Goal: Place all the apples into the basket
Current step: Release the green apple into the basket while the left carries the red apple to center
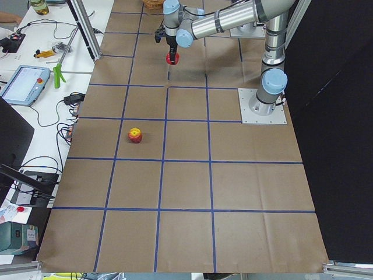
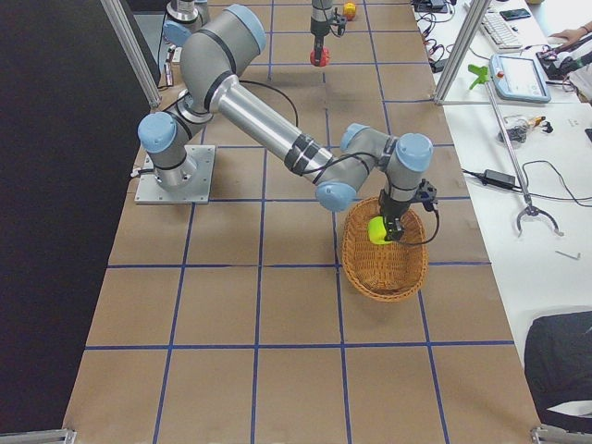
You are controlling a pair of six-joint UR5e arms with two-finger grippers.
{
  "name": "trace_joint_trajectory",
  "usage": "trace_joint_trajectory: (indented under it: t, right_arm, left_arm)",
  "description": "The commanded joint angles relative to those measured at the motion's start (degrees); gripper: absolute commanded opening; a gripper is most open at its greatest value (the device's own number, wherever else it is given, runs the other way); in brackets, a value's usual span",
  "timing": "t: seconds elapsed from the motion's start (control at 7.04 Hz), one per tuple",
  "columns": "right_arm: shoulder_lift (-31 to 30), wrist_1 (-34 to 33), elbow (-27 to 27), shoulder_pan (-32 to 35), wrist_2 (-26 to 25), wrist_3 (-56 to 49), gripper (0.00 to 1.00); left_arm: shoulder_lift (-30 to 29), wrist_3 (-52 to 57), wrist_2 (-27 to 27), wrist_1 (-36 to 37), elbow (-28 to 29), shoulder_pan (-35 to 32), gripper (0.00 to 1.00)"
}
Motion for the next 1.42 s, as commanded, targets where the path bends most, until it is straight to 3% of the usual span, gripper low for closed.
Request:
trace_joint_trajectory:
  t: [0.0,0.14,0.28,0.43,0.71,0.85,0.99,1.28]
  right_arm:
    - [5.8,-4.2,-2.6,-5.3,2.2,-12.0,0.09]
    - [6.3,-4.5,-2.7,-6.1,3.7,-12.5,0.09]
    - [6.7,-4.7,-2.7,-6.1,3.8,-12.4,0.16]
    - [6.8,-5.4,-2.7,-6.1,3.4,-12.6,0.52]
    - [6.8,-5.8,-2.7,-6.1,3.2,-12.6,1.00]
    - [6.3,-5.4,-2.7,-6.1,3.2,-12.5,1.00]
    - [5.2,-4.4,-2.7,-6.1,3.8,-12.7,1.00]
    - [-0.5,5.0,-2.2,-5.3,3.8,-11.8,1.00]
  left_arm:
    - [-13.5,-4.0,0.4,0.1,13.7,-7.0,0.30]
    - [-15.8,-3.9,0.4,0.0,15.4,-7.1,0.31]
    - [-15.3,-3.3,0.4,-0.6,14.8,-7.2,0.35]
    - [-14.3,-1.9,0.3,-1.4,14.1,-7.1,0.34]
    - [-13.5,-1.8,0.3,-4.3,13.4,-6.4,0.34]
    - [-13.7,-2.1,0.5,-5.2,13.4,-6.3,0.62]
    - [-13.6,-2.8,0.5,-5.2,13.7,-6.4,0.99]
    - [-11.3,-2.8,0.1,-5.2,16.1,-5.8,0.99]
